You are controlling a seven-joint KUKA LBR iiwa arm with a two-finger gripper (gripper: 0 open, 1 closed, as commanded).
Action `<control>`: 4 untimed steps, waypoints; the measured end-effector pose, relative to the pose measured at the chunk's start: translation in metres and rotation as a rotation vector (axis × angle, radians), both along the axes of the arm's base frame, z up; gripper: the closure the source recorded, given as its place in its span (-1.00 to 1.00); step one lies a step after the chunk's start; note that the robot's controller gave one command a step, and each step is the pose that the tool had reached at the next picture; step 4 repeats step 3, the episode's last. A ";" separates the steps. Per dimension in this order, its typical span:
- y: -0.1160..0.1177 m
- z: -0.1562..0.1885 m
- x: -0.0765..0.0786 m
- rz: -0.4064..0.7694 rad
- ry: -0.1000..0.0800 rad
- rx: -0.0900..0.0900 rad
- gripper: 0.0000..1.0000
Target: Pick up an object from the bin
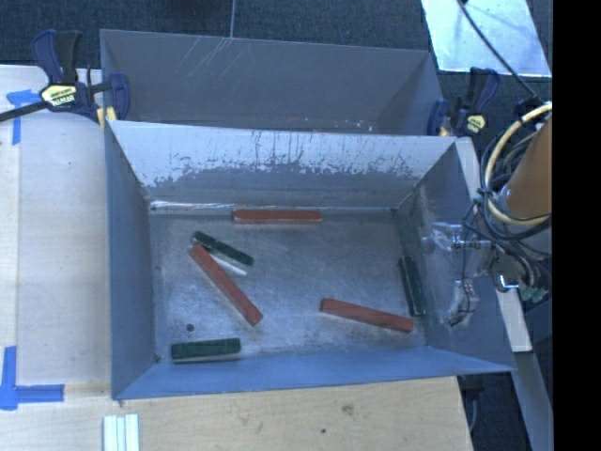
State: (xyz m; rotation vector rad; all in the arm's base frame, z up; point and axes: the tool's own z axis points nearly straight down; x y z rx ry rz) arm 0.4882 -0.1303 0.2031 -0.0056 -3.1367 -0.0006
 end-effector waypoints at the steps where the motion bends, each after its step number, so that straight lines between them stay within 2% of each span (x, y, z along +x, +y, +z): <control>1: 0.080 -0.132 0.013 0.142 -0.001 0.003 -1.00; 2: 0.077 -0.127 0.015 0.138 -0.008 -0.001 1.00; 3: 0.062 0.062 0.025 0.156 -0.018 -0.003 1.00; 4: 0.062 0.062 0.025 0.156 -0.018 -0.003 1.00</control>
Offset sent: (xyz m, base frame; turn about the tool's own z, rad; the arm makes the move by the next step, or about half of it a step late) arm 0.0137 0.0773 -0.1276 -0.1368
